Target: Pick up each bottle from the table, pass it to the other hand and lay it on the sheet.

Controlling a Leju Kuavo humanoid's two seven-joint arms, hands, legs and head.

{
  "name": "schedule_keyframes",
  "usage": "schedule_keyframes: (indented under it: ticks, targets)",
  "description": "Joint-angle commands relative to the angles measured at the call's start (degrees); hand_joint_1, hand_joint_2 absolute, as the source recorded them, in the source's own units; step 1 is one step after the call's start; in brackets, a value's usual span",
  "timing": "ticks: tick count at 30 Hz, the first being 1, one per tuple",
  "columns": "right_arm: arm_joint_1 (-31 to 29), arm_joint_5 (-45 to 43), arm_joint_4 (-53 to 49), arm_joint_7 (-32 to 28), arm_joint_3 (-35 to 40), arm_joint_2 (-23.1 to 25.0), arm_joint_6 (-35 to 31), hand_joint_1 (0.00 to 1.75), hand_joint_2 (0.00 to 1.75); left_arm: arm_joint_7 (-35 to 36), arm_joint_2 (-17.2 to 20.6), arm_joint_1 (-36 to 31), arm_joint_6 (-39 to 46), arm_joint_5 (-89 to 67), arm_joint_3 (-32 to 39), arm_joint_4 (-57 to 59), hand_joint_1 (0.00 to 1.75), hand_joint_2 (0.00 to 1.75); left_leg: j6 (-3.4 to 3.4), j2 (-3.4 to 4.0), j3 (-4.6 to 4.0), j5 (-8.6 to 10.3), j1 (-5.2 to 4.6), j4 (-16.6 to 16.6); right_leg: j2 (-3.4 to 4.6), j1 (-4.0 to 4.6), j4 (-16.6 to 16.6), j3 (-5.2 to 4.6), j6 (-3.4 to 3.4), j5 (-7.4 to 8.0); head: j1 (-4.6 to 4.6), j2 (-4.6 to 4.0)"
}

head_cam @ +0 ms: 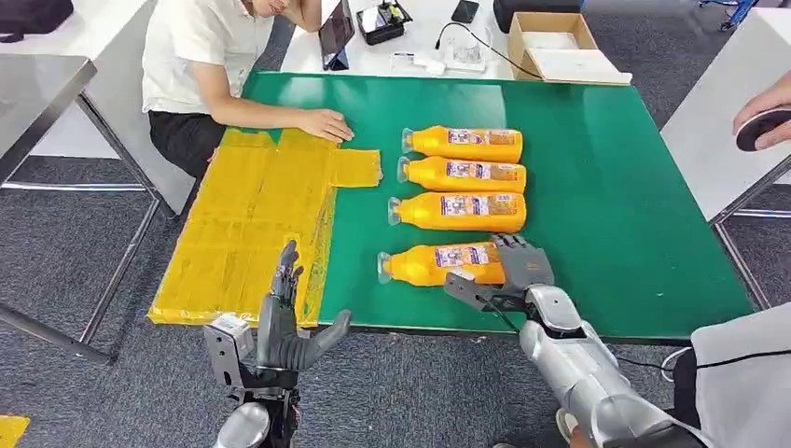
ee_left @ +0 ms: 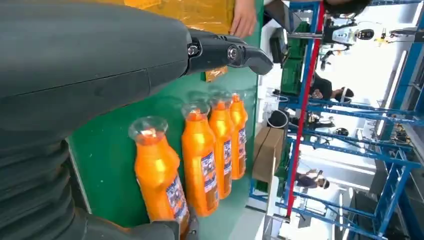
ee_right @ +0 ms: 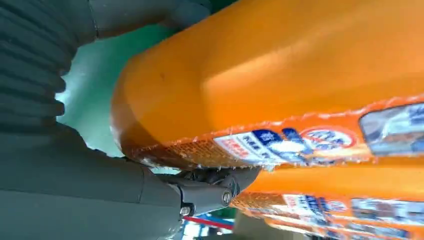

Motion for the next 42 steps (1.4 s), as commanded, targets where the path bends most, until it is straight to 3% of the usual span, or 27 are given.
schedule_keyframes:
  ticks: [1, 8, 10, 13, 20, 25, 29, 34, 37, 42]
  targets:
    - [2.3, -2.6, 5.1, -3.2, 2.6, 1.0, 0.9, 1.75, 1.75, -0.1, 1.6, -2.3, -0.2, 0.7, -0.7, 3.6, 0.0, 1.75, -0.08, -0.1, 0.27, -0.02, 0.07, -0.1, -0.11, 0.07, -0.1, 0.31, -0.12, -0.05, 0.0, 0.0]
    - [4.4, -6.7, 7.1, -4.6, 1.0, 0.5, 3.1, 1.75, 1.75, -0.4, 1.7, -2.8, -0.3, 1.3, -0.9, 4.0, 0.0, 1.75, -0.11, -0.18, 0.44, -0.01, 0.1, -0.1, -0.17, 0.11, -0.2, 0.48, -0.13, -0.04, 0.0, 0.0]
    - [6.3, -15.3, 6.1, -11.9, -4.5, 1.0, 6.1, 1.75, 1.75, -1.1, 1.8, -2.8, -0.1, 2.2, -0.6, 3.8, 0.0, 1.75, -0.1, -0.16, 0.51, -0.02, 0.09, -0.1, -0.15, 0.1, -0.2, 0.53, -0.12, -0.05, 0.0, 0.0]
    - [8.4, -22.5, 2.9, -17.4, -8.4, 1.6, 5.8, 1.75, 1.75, -1.9, 1.2, -1.8, 1.1, 3.9, 0.8, 2.3, 0.0, 1.75, -0.11, -0.15, 0.61, -0.03, 0.09, -0.1, -0.14, 0.1, -0.2, 0.62, -0.13, -0.05, -0.02, 0.0]
    - [9.5, -25.9, -1.0, -18.2, -8.9, 1.9, 6.0, 1.75, 1.75, -1.6, 1.0, -0.8, 1.4, 5.8, 1.6, 0.8, 0.0, 1.75, -0.12, -0.06, 0.66, -0.06, 0.09, -0.1, -0.04, 0.1, -0.1, 0.64, -0.15, -0.03, -0.02, 0.0]
    - [14.3, -34.8, -10.0, -20.2, -12.1, 2.6, 2.1, 1.75, 1.75, -4.0, 0.4, 3.3, 4.2, 11.8, 4.4, -2.9, 0.0, 1.75, -0.09, 0.02, 0.68, -0.1, 0.08, -0.1, 0.04, 0.09, -0.1, 0.64, -0.12, -0.04, 0.02, 0.0]
    - [16.3, -35.9, -11.9, -20.2, -11.8, 2.5, 0.6, 1.75, 1.75, -4.1, 1.1, 5.2, 5.5, 12.1, 4.6, -4.4, 0.0, 1.75, -0.12, 0.0, 0.67, -0.15, 0.08, -0.1, 0.02, 0.09, -0.1, 0.67, -0.16, -0.11, 0.0, 0.0]
    - [19.4, -42.0, -16.5, -24.6, -14.8, 5.0, -1.7, 1.75, 1.75, -2.0, 1.3, 7.3, 7.9, 13.7, 3.7, -6.0, 0.0, 1.75, -0.14, 0.01, 0.52, -0.17, 0.11, -0.1, 0.05, 0.12, -0.1, 0.53, -0.19, -0.11, 0.0, 0.0]
    - [20.4, -42.6, -19.5, -24.7, -13.4, 5.7, -0.6, 1.75, 1.75, -0.2, 3.5, 6.3, 6.6, 14.9, 1.7, -5.0, 0.0, 1.75, -0.09, 0.01, 0.24, -0.11, 0.03, 0.0, 0.07, 0.04, 0.0, 0.25, -0.12, -0.08, 0.0, 0.0]
    - [21.6, -42.9, -25.6, -26.5, -3.5, 7.9, 4.8, 1.75, 1.75, 3.2, 5.2, 2.2, 0.2, 16.8, -2.7, 0.4, 0.0, 1.75, -0.15, 0.09, 0.23, -0.14, 0.06, 0.0, 0.13, 0.07, 0.0, 0.19, -0.2, -0.09, 0.0, 0.0]
